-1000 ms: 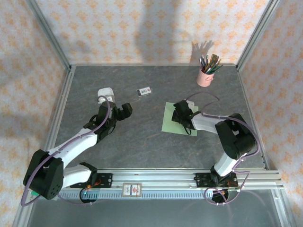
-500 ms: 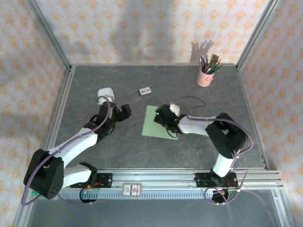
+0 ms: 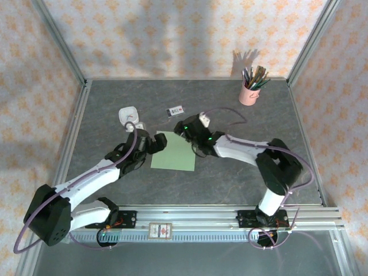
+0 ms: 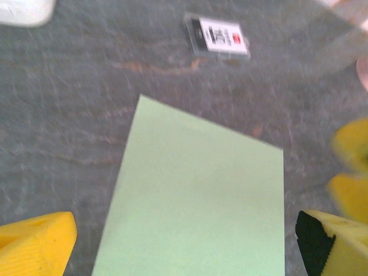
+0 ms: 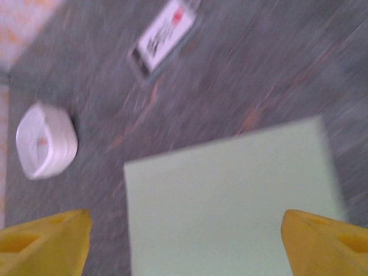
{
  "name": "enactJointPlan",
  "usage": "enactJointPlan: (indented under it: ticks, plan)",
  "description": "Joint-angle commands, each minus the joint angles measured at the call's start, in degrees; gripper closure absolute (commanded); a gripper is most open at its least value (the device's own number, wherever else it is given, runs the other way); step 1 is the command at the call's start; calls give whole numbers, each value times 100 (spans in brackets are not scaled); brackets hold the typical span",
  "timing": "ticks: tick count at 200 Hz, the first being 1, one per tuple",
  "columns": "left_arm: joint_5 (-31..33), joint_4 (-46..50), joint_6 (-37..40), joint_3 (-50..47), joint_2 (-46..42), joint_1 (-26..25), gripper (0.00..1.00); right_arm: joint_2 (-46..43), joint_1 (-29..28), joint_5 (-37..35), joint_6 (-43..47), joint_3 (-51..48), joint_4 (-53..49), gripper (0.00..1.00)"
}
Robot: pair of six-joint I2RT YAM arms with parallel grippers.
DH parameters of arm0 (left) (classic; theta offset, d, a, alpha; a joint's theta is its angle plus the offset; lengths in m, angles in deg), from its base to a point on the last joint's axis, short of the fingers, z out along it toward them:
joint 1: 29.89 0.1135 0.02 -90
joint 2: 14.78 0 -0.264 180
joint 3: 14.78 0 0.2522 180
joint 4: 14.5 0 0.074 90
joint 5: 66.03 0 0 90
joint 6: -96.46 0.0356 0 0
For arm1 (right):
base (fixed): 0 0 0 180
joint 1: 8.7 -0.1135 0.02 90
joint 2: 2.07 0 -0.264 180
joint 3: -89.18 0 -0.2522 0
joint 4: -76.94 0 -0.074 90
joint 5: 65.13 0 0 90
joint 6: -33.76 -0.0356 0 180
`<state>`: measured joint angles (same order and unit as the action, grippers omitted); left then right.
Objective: Fold a paper plane with a square sheet of paper (pick it up from the middle)
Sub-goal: Fold the square sheet of paper at the center of the table.
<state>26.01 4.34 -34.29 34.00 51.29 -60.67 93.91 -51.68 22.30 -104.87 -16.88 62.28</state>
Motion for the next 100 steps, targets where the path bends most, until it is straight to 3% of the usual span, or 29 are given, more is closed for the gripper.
enactJointPlan:
  ticks: [1, 32, 52, 100]
  plan:
    - [516, 625, -342, 351, 342, -451, 1, -569, 583, -591, 1264, -284, -458, 11]
    - [1071, 1250, -534, 1102, 1091, -1131, 1, -1109, 1409, -967, 2532, -620, -457, 0]
    - [1120, 1529, -635, 1648, 1711, -1420, 1, -1374, 1761, -1057, 2874, -813, -396, 0]
    - [748, 2076, -226, 2853, 3071, -1398, 1, -1835, 2116, -798, 3009, -1385, 0, 0]
